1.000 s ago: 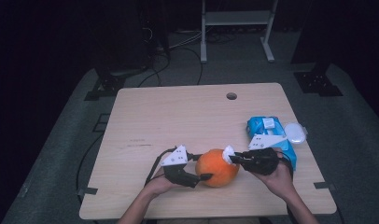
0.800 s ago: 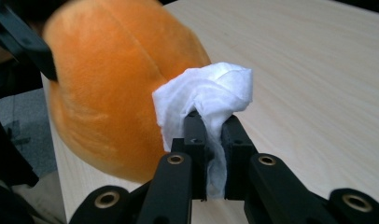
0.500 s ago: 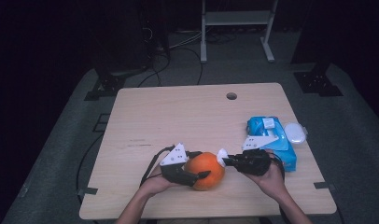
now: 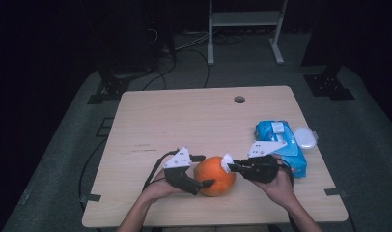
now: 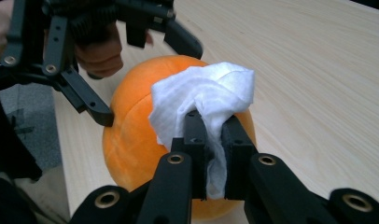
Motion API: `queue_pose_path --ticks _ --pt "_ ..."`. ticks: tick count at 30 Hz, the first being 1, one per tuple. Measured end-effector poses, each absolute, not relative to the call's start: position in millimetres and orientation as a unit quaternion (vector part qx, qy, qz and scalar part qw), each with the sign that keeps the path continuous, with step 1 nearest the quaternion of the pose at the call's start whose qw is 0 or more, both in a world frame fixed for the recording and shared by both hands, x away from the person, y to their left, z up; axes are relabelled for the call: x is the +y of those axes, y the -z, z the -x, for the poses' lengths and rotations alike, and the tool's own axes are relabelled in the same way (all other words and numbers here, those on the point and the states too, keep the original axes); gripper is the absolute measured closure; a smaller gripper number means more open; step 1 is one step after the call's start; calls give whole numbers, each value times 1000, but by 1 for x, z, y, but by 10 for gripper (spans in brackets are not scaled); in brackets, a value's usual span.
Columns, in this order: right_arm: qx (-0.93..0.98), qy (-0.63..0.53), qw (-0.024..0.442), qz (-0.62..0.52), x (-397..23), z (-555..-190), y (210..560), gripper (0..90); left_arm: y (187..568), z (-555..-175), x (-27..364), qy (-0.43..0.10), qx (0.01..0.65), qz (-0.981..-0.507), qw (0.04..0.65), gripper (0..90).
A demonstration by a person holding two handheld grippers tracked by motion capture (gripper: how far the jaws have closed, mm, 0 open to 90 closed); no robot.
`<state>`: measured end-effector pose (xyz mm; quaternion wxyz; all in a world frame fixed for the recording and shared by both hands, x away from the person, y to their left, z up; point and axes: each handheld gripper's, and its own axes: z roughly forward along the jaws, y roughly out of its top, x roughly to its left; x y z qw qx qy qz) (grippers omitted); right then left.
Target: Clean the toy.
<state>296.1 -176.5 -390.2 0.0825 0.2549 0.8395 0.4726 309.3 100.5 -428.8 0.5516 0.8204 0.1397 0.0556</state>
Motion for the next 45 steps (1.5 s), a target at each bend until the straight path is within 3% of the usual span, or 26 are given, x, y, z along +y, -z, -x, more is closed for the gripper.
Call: queue_pose_path --ticks 5,8,18,26,34,39,45 --pt "840 -471 93 -251 -173 -291 386 826 432 -309 96 -66 155 -820 548 253" --pt "845 -477 85 -224 -165 -283 382 825 433 -312 97 -59 186 -811 551 255" --pt "840 -453 105 -278 -190 -302 397 824 433 -308 96 -49 164 -816 552 246" --pt "844 -470 102 -239 -175 -289 385 824 434 -309 99 -48 169 -815 552 241" --pt "840 -452 90 -286 -194 -305 408 824 436 -312 105 -40 181 -810 557 238" --pt "837 -472 83 -264 -185 -297 396 824 435 -312 99 -47 197 -806 557 238" --pt "840 -478 97 -236 -174 -290 384 823 432 -302 91 -54 162 -819 547 230"
